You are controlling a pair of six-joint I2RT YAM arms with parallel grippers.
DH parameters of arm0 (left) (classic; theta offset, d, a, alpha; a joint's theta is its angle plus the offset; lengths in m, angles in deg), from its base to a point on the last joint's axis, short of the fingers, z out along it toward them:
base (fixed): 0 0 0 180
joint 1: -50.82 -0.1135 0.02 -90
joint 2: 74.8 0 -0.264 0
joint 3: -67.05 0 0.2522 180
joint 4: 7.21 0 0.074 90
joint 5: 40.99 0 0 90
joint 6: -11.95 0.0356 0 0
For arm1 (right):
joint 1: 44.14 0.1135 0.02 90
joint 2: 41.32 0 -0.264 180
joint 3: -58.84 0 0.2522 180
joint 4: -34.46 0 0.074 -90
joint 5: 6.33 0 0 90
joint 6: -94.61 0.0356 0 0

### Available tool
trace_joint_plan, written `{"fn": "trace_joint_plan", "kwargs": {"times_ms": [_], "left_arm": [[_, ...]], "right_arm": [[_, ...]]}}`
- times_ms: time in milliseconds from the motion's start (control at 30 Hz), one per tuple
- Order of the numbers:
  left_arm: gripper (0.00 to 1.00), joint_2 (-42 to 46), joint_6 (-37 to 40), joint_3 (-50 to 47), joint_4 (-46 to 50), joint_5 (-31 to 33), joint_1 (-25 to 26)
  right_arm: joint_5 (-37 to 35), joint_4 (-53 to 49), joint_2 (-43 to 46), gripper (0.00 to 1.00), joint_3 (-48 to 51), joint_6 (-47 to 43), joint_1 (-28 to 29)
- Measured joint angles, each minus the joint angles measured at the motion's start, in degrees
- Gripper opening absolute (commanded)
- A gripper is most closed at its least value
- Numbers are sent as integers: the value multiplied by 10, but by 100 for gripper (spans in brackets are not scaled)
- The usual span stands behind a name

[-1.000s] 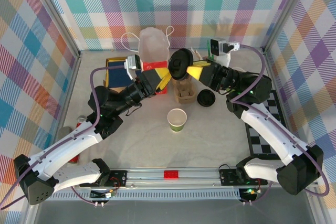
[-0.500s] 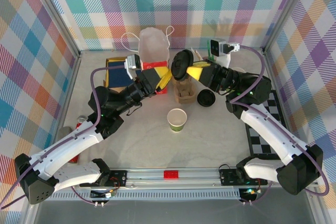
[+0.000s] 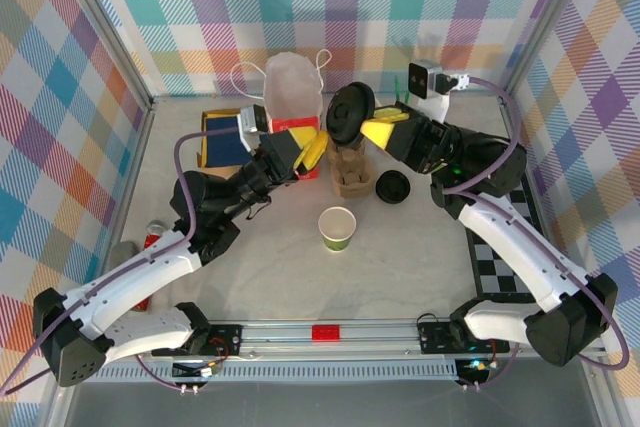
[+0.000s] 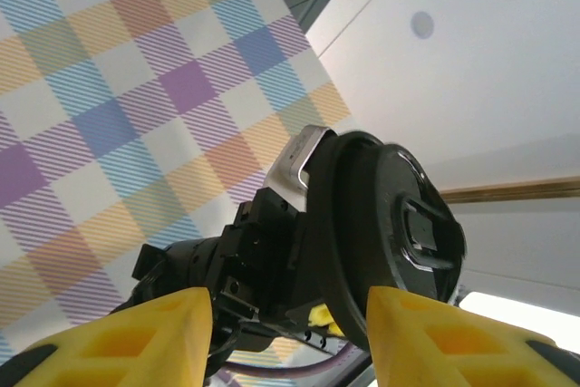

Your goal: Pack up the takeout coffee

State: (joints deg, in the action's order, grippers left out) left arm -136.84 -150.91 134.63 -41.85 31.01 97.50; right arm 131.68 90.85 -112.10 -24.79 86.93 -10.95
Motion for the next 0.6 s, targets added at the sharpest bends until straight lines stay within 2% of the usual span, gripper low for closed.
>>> {"fn": "trace_joint_plan", "kwargs": {"times_ms": [233,600], "left_arm": [[47,-47,-36,7,-62,-4,9],[47,-38,-45,8,-94,-5,16]], "right_arm": [[0,30,-29,10,-21,9,22],[-2,58,-39,10,-35,17,24]]}}
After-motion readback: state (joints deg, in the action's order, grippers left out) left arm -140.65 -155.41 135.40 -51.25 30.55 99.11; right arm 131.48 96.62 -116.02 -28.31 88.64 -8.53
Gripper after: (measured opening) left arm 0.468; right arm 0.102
